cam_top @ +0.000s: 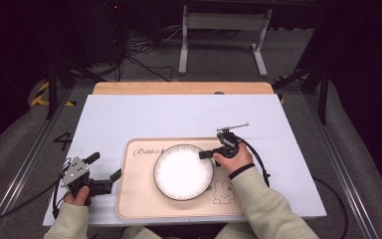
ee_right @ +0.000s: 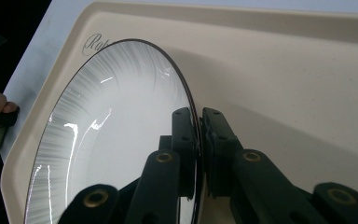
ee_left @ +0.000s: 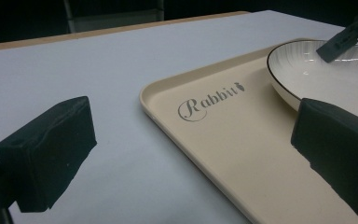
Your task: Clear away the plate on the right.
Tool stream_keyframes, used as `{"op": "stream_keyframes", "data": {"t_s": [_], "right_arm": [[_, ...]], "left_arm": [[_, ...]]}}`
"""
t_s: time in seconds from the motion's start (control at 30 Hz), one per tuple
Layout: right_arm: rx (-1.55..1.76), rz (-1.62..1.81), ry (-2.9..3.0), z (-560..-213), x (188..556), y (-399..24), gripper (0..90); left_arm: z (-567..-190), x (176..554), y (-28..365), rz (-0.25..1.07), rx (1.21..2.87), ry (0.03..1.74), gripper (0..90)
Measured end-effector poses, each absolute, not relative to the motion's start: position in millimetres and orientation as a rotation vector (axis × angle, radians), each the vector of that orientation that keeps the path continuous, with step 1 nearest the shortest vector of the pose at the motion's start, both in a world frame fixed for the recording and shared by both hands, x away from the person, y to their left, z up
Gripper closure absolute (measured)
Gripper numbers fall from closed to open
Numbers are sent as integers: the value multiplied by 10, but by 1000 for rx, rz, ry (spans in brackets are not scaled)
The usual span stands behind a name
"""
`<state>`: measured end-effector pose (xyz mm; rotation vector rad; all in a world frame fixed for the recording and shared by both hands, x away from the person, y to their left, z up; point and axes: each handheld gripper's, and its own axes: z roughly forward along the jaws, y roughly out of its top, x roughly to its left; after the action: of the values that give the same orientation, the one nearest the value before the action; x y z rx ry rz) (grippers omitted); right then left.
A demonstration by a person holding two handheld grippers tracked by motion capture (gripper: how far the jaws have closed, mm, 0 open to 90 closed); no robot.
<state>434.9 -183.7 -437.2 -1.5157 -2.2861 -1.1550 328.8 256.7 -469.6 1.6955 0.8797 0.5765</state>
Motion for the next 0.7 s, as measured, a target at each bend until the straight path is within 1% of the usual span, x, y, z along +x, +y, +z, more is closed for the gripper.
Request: {"op": "stream_keyframes", "data": {"t_s": [0.5,0.7], "right_arm": [[-1514,-1114,-2328,-4423,4360,-1829,819],[-1503,-1132,-2348,-4403,4354,-1843,775]], "left_arm": [[-4696,3289,2567,576,1696,879,3],[-4696,3291,2568,573,1697,880,3]]}}
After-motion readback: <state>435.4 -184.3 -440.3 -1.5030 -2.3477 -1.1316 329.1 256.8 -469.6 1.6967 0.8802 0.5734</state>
